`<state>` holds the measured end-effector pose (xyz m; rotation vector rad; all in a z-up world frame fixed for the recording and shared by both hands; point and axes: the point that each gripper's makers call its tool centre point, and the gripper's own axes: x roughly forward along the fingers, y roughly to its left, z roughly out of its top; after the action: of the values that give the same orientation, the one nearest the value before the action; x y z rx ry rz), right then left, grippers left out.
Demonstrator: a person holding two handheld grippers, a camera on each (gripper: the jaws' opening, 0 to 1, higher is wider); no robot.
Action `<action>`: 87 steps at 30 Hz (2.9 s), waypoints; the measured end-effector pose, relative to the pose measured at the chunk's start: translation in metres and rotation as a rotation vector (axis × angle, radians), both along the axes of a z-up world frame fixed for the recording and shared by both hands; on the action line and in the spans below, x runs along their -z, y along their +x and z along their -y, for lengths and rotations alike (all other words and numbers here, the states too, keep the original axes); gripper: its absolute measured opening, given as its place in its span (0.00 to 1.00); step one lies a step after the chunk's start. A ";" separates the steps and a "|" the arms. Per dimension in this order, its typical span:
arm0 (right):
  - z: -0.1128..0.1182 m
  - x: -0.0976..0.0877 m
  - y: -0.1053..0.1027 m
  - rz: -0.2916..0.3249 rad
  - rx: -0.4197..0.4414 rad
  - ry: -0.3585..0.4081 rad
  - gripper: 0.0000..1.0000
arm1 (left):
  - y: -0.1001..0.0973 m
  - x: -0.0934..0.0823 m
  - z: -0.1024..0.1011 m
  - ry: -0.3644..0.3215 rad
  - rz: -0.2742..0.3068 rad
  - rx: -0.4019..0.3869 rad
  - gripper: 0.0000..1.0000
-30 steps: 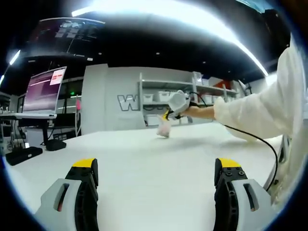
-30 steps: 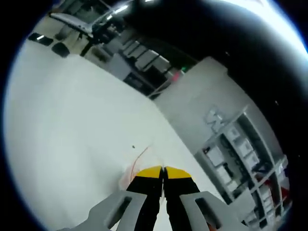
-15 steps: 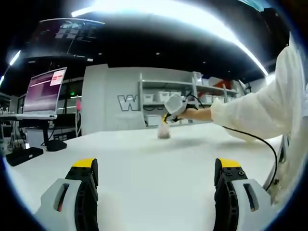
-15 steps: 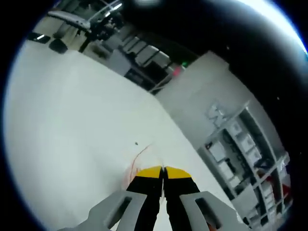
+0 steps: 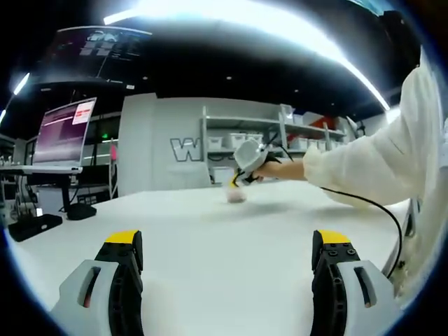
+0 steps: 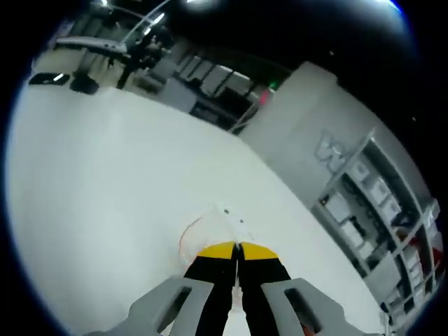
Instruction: Open the resealable bag by pulling the two sides of the seal apart until the entire bag opening is separated and visibly accessible.
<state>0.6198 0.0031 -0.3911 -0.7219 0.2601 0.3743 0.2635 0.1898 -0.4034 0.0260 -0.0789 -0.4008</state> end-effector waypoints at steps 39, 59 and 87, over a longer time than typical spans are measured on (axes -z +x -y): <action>-0.014 0.032 -0.032 -0.197 -0.007 0.262 0.12 | -0.009 0.002 -0.002 -0.001 0.001 -0.001 1.00; -0.023 0.018 -0.044 -0.118 -0.073 0.159 0.25 | -0.010 -0.001 0.000 -0.002 0.009 0.004 1.00; 0.001 0.004 -0.045 -0.006 -0.059 0.158 0.69 | -0.012 -0.003 0.003 0.006 0.017 0.010 1.00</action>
<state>0.5746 0.0024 -0.3952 -0.5744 0.2131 0.4477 0.2515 0.1872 -0.4005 0.0346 -0.0946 -0.4104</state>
